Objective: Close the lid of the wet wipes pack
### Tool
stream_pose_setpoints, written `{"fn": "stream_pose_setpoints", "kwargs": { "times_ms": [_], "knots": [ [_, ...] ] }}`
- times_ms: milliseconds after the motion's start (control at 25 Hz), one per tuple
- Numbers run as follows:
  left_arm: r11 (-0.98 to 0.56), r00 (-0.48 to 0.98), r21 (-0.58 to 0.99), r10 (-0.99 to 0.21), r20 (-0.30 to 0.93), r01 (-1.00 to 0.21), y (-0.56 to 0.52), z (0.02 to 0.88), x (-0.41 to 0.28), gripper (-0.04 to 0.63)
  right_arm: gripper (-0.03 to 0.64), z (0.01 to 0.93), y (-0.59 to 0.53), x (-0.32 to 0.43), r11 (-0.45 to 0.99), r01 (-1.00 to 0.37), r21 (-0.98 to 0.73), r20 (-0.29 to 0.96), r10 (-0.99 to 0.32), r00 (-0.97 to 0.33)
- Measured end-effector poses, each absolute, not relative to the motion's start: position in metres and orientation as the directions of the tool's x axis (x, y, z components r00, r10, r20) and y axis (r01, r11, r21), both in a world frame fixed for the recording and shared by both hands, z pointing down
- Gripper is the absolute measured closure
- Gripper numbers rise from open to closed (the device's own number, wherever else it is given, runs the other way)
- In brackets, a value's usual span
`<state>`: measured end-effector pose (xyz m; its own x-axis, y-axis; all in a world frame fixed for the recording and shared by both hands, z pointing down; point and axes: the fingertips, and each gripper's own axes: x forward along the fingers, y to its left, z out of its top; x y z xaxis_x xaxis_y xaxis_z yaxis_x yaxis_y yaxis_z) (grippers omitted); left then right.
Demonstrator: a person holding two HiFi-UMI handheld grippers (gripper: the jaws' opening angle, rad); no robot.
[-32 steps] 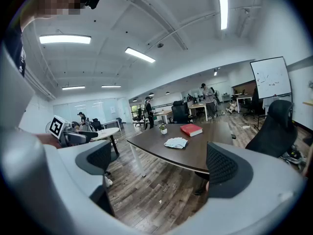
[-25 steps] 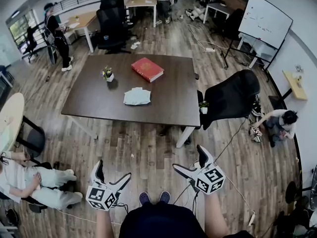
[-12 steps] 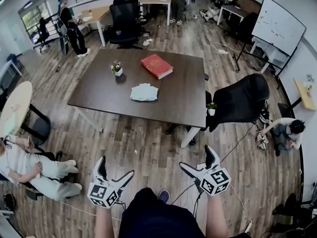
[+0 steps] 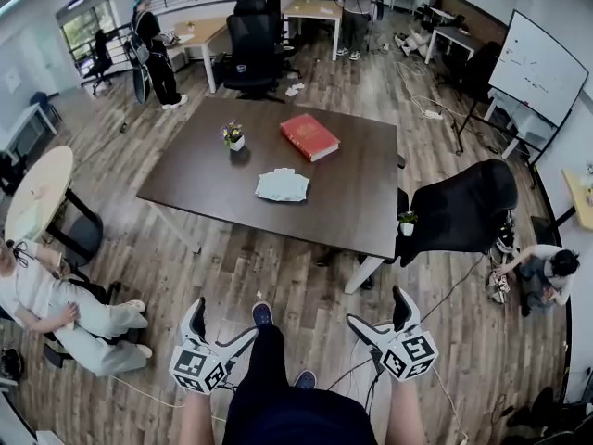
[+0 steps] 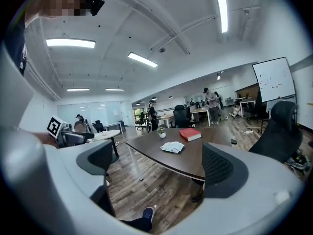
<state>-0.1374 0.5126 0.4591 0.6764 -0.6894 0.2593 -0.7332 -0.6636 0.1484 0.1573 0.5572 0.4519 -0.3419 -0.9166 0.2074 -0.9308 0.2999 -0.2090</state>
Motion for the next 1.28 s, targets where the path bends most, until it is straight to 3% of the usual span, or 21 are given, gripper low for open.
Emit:
{"fn": "stream_pose_setpoints", "kwargs": {
  "times_ms": [600,1280],
  "knots": [
    [-0.695,0.708,0.145,-0.670,0.225,-0.704,0.426,0.465,-0.128,-0.005,0.032,0.460,0.480,0.152,0.312,-0.933,-0.181,0.216,-0.913,-0.347],
    [-0.674,0.697,0.186,-0.665,0.269,-0.715,0.302,0.483,-0.139,-0.005,0.034,0.473,0.347,0.133,0.346,-0.918,-0.194,0.272,-0.880,-0.389]
  ]
}}
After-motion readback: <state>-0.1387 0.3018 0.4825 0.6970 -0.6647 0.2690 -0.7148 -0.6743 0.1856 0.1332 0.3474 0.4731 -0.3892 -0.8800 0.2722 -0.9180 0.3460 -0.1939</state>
